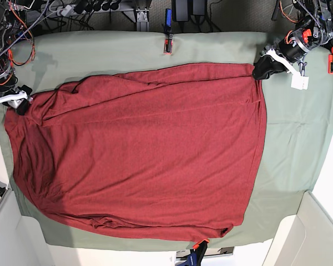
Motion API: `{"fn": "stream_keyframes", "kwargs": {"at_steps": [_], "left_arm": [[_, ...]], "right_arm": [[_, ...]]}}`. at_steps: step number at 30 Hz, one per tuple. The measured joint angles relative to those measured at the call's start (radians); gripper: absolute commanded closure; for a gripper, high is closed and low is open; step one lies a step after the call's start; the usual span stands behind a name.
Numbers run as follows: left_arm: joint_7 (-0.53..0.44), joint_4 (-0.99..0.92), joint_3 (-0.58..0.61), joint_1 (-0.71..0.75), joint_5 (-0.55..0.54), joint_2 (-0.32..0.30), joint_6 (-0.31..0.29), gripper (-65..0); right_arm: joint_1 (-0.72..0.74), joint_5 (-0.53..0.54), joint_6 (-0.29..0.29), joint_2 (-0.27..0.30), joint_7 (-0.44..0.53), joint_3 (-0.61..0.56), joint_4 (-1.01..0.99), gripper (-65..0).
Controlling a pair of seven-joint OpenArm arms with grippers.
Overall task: Fold the T-shirt properly
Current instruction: 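Drag the held edge with both grippers across the shirt toward the hem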
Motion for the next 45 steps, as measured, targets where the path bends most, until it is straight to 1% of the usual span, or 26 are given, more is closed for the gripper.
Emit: {"fn": "stream_keyframes", "kwargs": {"at_steps": [8,9,10,13,14,15,16,18,21,22,24,27,32,34,38,41,45], "left_arm": [[0.0,0.0,0.0,0.0,0.0,0.0,0.0,-3.1],[0.0,0.0,0.0,0.0,0.0,0.0,0.0,-3.1],[0.0,0.0,0.0,0.0,0.0,0.0,0.0,-3.1],[0.0,0.0,0.0,0.0,0.0,0.0,0.0,-3.0],[0.0,0.0,0.0,0.0,0.001,0.0,0.0,-2.4],[0.0,0.0,0.0,0.0,0.001,-0.002,0.0,0.0],[0.0,0.0,0.0,0.0,0.001,-0.006,0.0,0.0],[0.015,0.008,-0.004,0.0,0.004,-0.02,-0.002,0.0],[0.075,0.054,-0.05,0.008,0.015,-0.042,0.0,0.0],[0.085,0.073,-0.071,0.015,0.0,-0.056,0.001,0.0],[0.084,0.125,-0.104,0.04,-0.034,-0.092,0.002,0.0],[0.084,0.202,-0.114,0.076,-0.04,-0.145,0.0,0.0],[0.092,0.284,-0.111,0.091,-0.042,-0.161,0.0,0.0],[0.092,0.286,-0.111,0.09,-0.041,-0.17,0.0,0.0],[0.092,0.286,-0.111,0.089,-0.029,-0.167,0.0,0.0],[0.062,0.286,-0.111,0.086,0.002,-0.179,0.0,0.0],[0.033,0.286,-0.111,0.08,0.004,-0.201,0.0,0.0]], "right_arm": [[0.035,-0.002,0.005,0.0,0.005,-0.021,-0.038,-33.9],[0.04,0.001,0.007,0.0,0.012,-0.021,-0.05,-32.0],[0.045,0.001,0.007,0.0,0.016,-0.021,-0.056,-27.4],[0.048,-0.002,0.006,0.0,0.014,-0.021,-0.064,-4.6],[0.047,-0.002,0.011,0.0,0.013,-0.021,-0.064,0.0],[0.047,-0.007,0.037,0.0,0.011,-0.021,-0.065,0.0],[0.047,-0.008,0.059,0.0,0.008,-0.02,-0.066,0.0],[0.045,-0.008,0.078,0.0,0.001,-0.02,-0.065,0.0],[0.043,-0.007,0.082,0.0,-0.06,-0.004,-0.033,0.0],[0.037,-0.01,0.086,-0.001,-0.082,0.005,-0.013,0.0],[0.012,0.001,0.093,-0.006,-0.093,0.026,0.035,0.0],[-0.029,0.021,0.096,0.008,-0.098,0.046,0.086,0.0],[-0.03,0.024,0.096,0.039,-0.098,0.045,0.099,0.0],[-0.031,0.023,0.097,0.045,-0.101,0.045,0.098,0.0],[-0.021,0.034,0.096,0.053,-0.103,0.045,0.098,0.0],[0.0,0.035,0.097,0.061,-0.105,0.045,0.098,0.0],[0.035,0.033,0.1,0.072,-0.105,0.045,0.094,0.0]]}}
